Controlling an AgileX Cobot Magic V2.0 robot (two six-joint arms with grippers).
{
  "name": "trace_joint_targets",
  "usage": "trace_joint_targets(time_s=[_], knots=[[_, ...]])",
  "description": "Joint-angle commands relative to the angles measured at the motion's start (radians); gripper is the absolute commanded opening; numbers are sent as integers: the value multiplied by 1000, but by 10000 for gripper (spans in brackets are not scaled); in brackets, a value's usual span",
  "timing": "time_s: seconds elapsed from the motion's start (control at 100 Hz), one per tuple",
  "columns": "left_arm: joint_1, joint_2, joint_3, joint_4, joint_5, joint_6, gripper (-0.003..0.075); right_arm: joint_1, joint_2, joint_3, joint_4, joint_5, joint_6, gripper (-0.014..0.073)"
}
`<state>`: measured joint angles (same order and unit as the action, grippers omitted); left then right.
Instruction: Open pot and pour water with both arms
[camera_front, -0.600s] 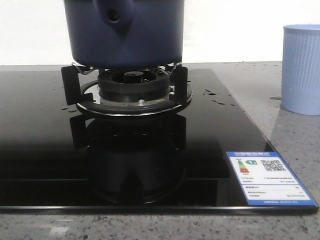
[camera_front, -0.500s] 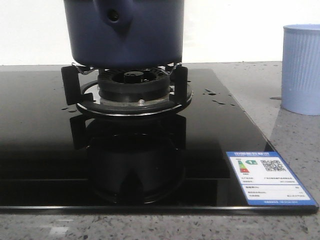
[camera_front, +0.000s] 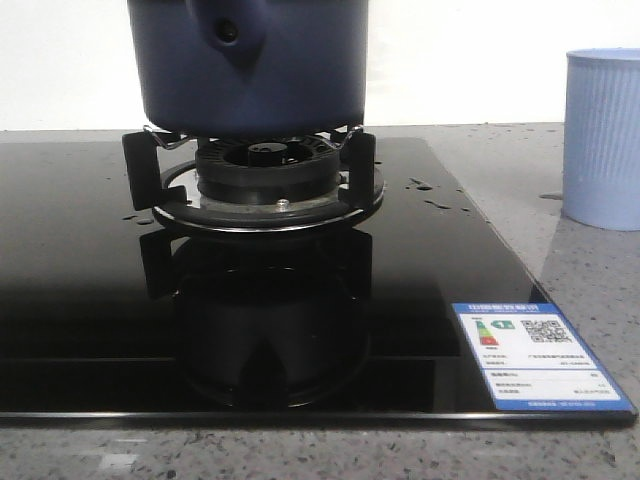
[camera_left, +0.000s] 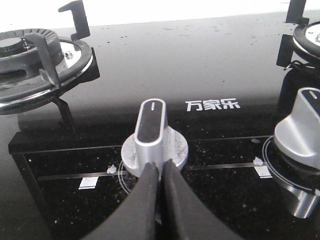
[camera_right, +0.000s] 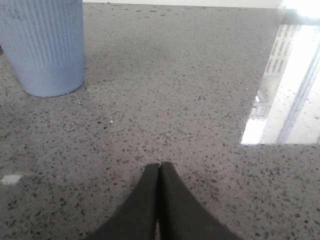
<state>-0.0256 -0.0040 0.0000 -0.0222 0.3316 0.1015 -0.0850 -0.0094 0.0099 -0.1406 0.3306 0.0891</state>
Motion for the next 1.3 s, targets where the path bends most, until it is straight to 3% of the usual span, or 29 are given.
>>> trace_joint_targets(time_s=[0.0,0.29,0.51,0.62,0.76,0.85,1.1,1.29], knots=[[-3,-26,34,0,-42,-10,-19,-5,-18,27,-2,-11,-6,-67],[-3,-26,34,0,-43,-10,-19,-5,-18,27,-7,-27,-6,-67],[-3,-26,34,-10,-116,-10,-19,-5,-18,27,28,-252,-3,-67],[-3,-26,34,-245,-197,-10,-19,-5,-18,27,148,-360,-3,-67],[-3,-26,34,-746,-305,-10,-19,-5,-18,27,338,-436,-3,-67],[-3,-26,34,-918,-348,-10,-19,-5,-18,27,412,-446,-3,-67],[-3,-26,27,-1199,-393,-10,-19,-5,-18,-18,590,-401,-3,-67],[-3,-6,-61,-1056,-192,1,-19,-3,37,-189,620,-166,-3,-66]])
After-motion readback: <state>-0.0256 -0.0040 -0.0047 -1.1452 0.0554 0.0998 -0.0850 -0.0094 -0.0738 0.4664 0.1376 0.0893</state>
